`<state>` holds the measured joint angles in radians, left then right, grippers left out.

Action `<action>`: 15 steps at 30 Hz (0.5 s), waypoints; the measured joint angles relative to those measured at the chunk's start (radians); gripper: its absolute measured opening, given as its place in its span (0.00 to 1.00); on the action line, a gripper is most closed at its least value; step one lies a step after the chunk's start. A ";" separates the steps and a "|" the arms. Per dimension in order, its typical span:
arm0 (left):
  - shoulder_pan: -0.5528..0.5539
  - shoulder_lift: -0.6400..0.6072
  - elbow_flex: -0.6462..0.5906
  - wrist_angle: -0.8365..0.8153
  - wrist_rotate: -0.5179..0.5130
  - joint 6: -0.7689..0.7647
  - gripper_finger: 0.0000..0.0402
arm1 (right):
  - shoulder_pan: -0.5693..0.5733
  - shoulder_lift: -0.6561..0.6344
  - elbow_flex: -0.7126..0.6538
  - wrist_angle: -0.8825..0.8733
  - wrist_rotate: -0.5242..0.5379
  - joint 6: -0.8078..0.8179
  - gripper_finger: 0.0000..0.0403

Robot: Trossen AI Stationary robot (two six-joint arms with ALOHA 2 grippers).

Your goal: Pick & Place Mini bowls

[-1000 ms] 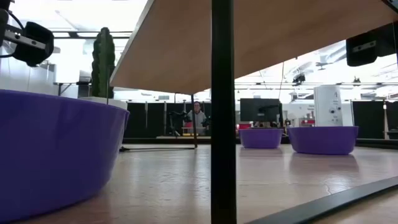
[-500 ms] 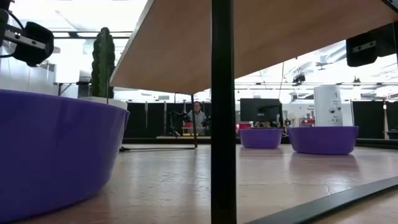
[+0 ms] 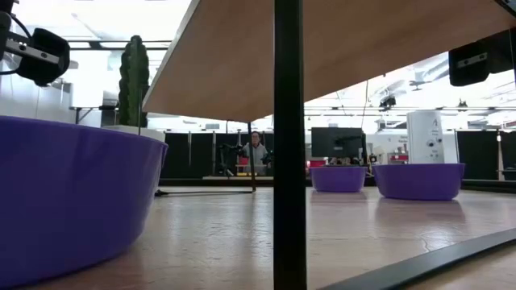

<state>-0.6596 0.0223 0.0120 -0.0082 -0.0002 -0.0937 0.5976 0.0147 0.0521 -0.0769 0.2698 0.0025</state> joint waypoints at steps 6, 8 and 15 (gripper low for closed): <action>0.000 0.000 0.000 0.000 0.000 0.000 0.00 | 0.000 0.000 0.000 0.000 0.000 -0.004 0.02; 0.000 0.000 0.000 0.000 0.000 0.000 0.00 | 0.000 0.000 0.000 0.000 0.000 0.002 0.02; 0.000 0.000 0.000 0.000 0.000 0.000 0.00 | 0.000 0.000 0.000 0.000 0.000 -0.036 0.02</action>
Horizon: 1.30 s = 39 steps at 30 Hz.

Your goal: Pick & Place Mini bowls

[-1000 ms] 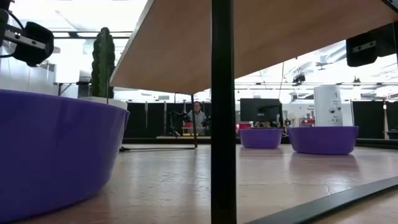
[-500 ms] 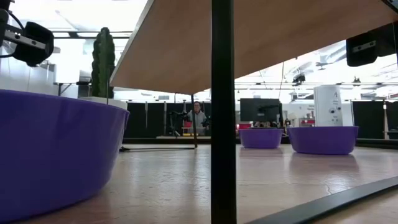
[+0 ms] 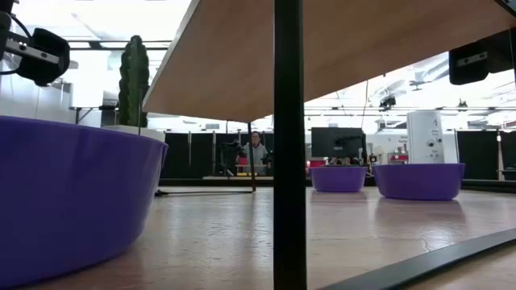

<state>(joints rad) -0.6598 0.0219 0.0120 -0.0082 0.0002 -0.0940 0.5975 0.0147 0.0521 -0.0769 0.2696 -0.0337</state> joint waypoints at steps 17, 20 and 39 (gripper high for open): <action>0.000 0.000 0.000 0.000 0.000 0.000 0.00 | 0.000 0.001 0.000 0.175 0.019 0.370 0.02; 0.000 0.000 0.000 0.000 0.000 0.000 0.00 | 0.000 0.000 0.000 0.197 0.019 0.385 0.02; 0.000 0.000 0.000 0.000 0.000 0.000 0.00 | 0.001 0.409 0.191 0.097 -0.011 0.784 0.27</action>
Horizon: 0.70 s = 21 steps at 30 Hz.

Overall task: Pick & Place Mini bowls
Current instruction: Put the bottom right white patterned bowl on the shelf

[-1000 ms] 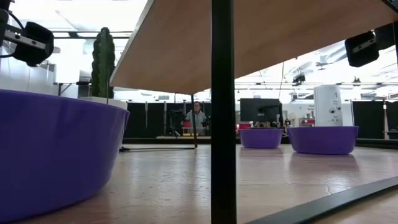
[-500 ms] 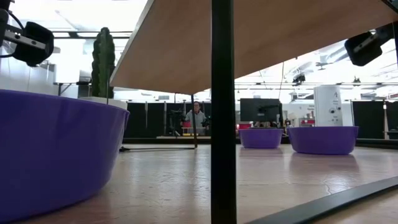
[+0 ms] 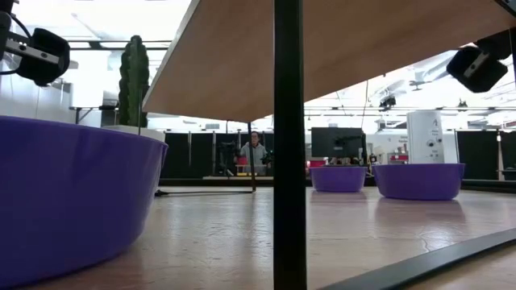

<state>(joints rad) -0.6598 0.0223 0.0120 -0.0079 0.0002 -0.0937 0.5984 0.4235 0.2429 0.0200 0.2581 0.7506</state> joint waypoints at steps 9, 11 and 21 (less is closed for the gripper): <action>0.000 0.000 0.000 0.000 0.000 0.000 0.00 | 0.067 0.399 0.385 -0.450 -0.133 0.261 0.39; 0.000 0.000 0.000 0.000 0.000 0.000 0.00 | 0.111 0.486 0.462 -0.510 -0.142 0.320 0.40; 0.000 0.000 0.000 0.000 0.000 0.000 0.00 | 0.287 0.970 0.875 -0.759 -0.228 0.535 0.40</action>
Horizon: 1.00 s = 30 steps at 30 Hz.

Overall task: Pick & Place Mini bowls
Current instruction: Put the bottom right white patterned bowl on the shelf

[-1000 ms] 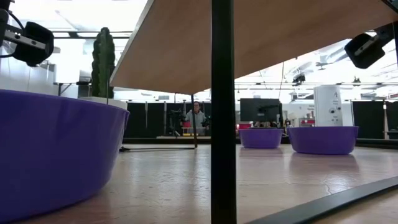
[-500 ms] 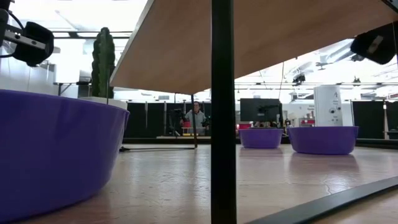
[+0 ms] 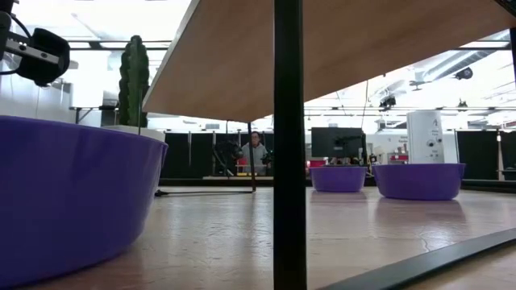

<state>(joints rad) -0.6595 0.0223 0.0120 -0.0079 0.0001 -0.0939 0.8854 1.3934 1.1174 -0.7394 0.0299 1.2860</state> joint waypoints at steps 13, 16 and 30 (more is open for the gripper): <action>0.000 0.000 0.000 0.000 0.000 0.000 0.00 | 0.093 0.485 0.421 -0.428 -0.008 -0.065 0.40; 0.000 0.000 0.000 0.000 0.000 0.000 0.00 | 0.104 0.533 0.451 -0.504 -0.005 -0.074 0.40; 0.000 0.000 0.000 0.000 0.000 0.000 0.00 | 0.139 0.589 0.389 -0.529 0.029 -0.070 0.39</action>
<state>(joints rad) -0.6594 0.0223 0.0120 -0.0081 -0.0002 -0.0937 1.0241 1.9824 1.5066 -1.2682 0.0593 1.2155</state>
